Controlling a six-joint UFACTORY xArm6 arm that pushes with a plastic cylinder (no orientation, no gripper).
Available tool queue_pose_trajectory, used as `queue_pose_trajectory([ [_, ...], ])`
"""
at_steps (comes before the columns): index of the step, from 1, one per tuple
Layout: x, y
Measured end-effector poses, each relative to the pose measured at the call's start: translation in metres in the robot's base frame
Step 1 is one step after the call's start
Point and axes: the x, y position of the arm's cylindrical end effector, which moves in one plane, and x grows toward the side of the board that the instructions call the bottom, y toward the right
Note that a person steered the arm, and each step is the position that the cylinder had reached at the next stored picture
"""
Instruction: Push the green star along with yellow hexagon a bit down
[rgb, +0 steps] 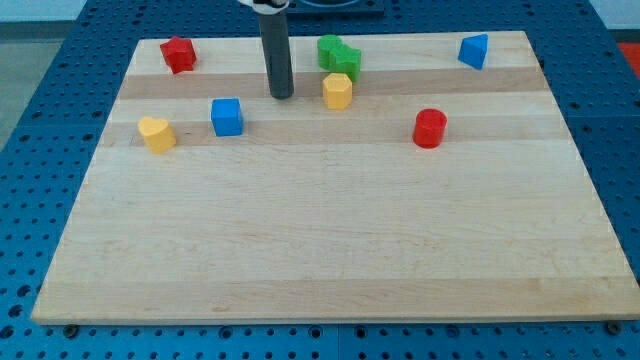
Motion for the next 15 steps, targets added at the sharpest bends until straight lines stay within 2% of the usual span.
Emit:
queue_pose_trajectory([
  [1, -0.022, 0.0],
  [5, -0.059, -0.001],
  [8, -0.112, 0.004],
  [14, -0.111, 0.116],
  [15, -0.111, 0.119],
])
